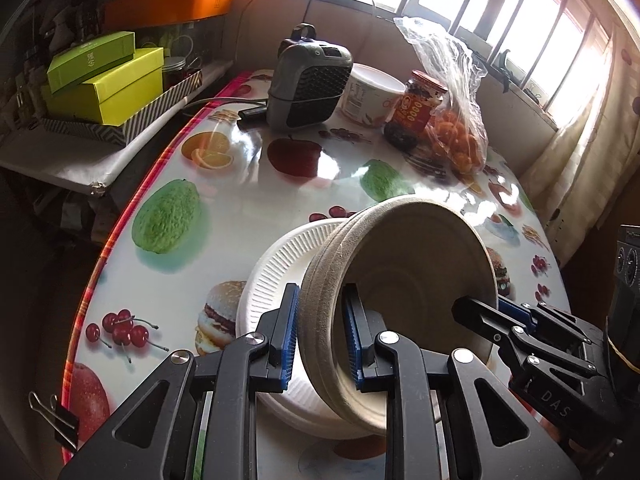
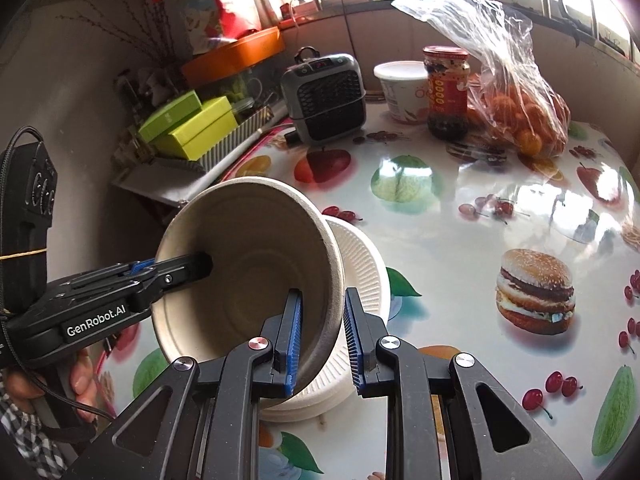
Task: Organize plates and bowls
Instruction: 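Carry the bowl stack with both tools over the white plate stack, then lower the bowl stack onto the white plates with both tools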
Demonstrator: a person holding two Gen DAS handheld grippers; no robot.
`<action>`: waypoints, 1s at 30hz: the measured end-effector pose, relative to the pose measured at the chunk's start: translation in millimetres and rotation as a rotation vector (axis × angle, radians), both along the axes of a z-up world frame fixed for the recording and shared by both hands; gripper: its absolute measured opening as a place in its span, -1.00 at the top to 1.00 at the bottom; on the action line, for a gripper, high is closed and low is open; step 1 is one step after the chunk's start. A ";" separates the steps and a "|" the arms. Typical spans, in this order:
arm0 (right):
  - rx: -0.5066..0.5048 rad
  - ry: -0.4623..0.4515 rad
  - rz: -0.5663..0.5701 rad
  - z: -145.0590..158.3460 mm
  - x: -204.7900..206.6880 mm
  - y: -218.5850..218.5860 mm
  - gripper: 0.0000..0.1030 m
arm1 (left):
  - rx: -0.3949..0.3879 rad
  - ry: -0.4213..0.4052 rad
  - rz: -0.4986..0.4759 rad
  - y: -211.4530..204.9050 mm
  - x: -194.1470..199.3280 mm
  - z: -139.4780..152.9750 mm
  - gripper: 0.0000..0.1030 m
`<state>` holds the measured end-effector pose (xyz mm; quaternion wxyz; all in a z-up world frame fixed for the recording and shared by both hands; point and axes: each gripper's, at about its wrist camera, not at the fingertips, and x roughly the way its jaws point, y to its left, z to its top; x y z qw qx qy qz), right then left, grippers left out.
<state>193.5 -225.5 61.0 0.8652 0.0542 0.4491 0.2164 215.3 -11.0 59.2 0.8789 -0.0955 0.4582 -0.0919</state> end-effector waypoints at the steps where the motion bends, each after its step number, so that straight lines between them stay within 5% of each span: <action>1: -0.002 0.006 0.005 -1.7 2.1 2.2 0.61 | 0.000 0.007 0.004 1.7 1.2 -1.7 0.57; 30: -0.048 0.037 0.002 -15.4 24.1 17.9 0.60 | 0.003 0.055 0.016 15.1 19.4 -22.1 0.53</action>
